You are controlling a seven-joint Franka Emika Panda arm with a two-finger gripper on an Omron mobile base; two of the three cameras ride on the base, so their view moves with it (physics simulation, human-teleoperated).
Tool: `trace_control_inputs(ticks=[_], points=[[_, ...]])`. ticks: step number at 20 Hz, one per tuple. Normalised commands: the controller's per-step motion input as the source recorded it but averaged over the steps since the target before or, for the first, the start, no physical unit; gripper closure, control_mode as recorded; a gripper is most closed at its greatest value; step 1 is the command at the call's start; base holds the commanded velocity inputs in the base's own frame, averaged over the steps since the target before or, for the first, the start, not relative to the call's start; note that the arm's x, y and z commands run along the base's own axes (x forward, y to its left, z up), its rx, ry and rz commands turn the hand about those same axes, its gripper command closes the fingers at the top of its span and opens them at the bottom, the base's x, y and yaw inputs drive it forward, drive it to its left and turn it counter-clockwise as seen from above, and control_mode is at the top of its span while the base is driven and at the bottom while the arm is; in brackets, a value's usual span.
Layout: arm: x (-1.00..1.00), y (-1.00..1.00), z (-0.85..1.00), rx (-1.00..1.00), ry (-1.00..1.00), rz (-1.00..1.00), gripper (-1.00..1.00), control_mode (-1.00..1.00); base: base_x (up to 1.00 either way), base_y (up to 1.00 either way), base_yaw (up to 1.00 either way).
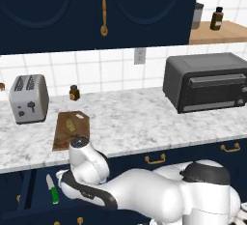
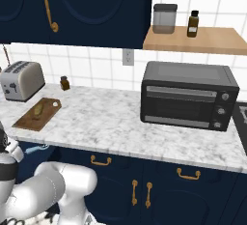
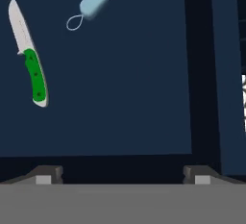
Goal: Place the appropriate cutting tool for cutting the potato skin on the cutting board.
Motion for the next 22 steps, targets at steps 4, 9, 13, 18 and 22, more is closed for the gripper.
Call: trace_control_inputs(ticks=[4,9,13,18,22], points=[[0.0,0.33,-0.24,0.0,0.24,-0.05,-1.0,-1.0,0.0,0.0,0.0],[-0.42,0.23,-0.21,0.0,0.17,-0.08,-1.0,-1.0,0.0,0.0,0.0],[-0.99,0.07,-0.11,0.0,0.01,-0.09,-1.0,-1.0,0.0,0.0,0.0],[-1.0,0.01,0.0,0.0,0.01,-0.12,-1.0,-1.0,0.0,0.0,0.0],[-1.0,0.0,0.0,0.01,0.07,-0.14,-1.0,-1.0,0.0,0.0,0.0]])
